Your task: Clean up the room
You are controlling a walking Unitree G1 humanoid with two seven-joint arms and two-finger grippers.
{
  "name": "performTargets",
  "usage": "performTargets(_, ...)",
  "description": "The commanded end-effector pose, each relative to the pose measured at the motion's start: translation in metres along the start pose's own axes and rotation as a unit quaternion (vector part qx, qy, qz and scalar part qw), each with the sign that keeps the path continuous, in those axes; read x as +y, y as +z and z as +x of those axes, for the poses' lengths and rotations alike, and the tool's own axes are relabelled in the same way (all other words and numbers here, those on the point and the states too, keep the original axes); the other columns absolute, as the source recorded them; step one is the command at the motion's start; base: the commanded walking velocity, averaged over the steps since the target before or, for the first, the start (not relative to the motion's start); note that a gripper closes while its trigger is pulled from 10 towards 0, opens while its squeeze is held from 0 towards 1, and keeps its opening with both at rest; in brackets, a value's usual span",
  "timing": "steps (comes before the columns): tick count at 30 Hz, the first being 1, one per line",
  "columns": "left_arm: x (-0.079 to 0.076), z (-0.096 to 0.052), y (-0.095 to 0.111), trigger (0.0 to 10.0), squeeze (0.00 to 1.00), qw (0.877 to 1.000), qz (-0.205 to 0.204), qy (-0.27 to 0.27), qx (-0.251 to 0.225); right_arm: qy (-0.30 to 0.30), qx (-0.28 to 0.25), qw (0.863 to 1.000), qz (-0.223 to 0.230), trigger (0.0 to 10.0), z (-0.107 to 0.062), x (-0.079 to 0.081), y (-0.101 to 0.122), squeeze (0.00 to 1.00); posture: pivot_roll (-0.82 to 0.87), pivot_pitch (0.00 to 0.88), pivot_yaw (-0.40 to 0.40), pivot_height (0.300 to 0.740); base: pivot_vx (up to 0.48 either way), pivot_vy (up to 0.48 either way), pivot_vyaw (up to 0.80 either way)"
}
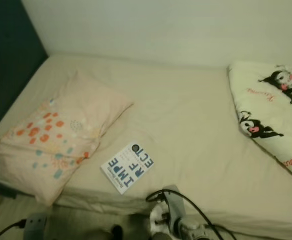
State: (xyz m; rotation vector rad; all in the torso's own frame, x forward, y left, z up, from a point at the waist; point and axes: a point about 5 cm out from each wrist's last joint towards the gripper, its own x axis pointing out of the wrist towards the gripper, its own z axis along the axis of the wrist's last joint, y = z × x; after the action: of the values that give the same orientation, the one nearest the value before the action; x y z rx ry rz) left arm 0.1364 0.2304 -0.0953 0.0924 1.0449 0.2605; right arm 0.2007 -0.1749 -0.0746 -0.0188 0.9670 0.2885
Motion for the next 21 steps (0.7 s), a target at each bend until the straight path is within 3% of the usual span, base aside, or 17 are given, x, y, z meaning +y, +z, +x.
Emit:
performTargets(1, 0.006, -0.001, -0.009, 10.0, 0.00, 1.000, 0.005, 0.006, 0.016, 0.007, 0.001, 1.000, 0.001, 10.0, 0.002, 0.006, 0.000, 0.00, -0.04, 0.000, 0.047, 0.735, 0.000, 0.000, 0.79)
performTargets(21, 0.008, -0.003, -0.019, 10.0, 0.00, 1.000, -0.003, 0.009, 0.028, 0.002, 0.011, 1.000, -0.004, 10.0, 0.001, 0.005, -0.005, 0.00, -0.02, 0.003, 0.040, 0.735, 0.000, 0.000, 0.79)
